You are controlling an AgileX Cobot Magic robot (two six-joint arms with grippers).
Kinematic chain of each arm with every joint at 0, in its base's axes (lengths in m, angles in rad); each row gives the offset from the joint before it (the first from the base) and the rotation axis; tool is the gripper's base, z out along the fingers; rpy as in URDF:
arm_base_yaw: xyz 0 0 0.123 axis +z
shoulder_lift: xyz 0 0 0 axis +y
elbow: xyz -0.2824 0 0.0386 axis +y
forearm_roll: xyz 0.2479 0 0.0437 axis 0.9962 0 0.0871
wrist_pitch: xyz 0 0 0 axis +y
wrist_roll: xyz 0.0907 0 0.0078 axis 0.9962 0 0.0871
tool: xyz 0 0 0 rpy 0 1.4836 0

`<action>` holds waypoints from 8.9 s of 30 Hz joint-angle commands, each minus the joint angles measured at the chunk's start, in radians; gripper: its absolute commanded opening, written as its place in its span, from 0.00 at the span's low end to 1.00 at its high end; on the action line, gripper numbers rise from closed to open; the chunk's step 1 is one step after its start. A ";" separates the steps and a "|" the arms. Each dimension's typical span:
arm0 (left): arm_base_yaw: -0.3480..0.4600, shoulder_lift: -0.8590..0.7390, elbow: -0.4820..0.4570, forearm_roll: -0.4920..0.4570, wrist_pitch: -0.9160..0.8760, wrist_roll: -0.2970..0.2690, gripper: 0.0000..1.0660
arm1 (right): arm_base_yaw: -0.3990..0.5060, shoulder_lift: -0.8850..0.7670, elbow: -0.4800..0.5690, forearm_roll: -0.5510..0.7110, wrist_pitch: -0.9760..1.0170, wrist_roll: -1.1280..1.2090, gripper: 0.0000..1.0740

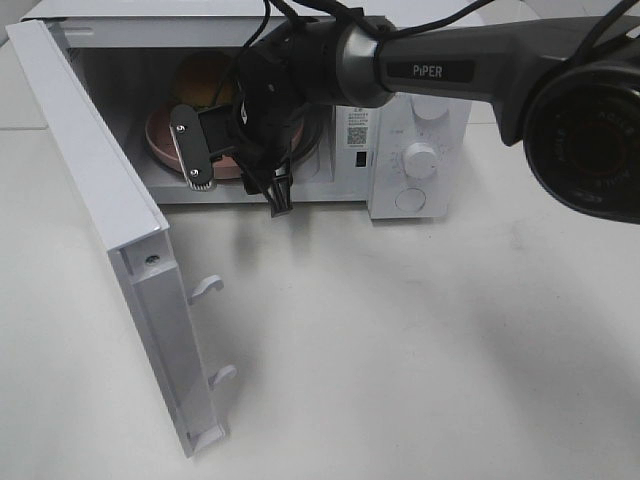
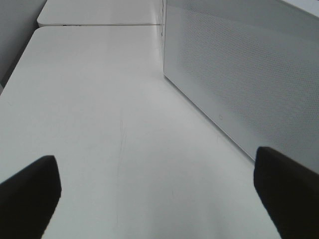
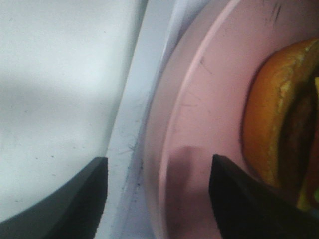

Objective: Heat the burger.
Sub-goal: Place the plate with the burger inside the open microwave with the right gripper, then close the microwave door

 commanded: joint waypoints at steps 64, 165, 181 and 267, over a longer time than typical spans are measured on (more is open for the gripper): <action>0.004 -0.021 0.002 -0.004 -0.006 -0.005 0.97 | -0.050 -1.007 1.108 0.006 -0.169 0.744 0.71; 0.004 -0.020 0.002 -0.003 -0.006 -0.005 0.97 | -0.562 -2.439 1.478 0.199 0.478 1.166 0.71; 0.004 -0.020 0.002 -0.003 -0.006 -0.005 0.97 | -0.562 -2.439 1.478 0.199 0.478 1.166 0.71; 0.004 1.171 0.294 0.367 -1.709 -0.234 0.00 | -0.562 -2.439 1.478 0.199 0.478 1.166 0.71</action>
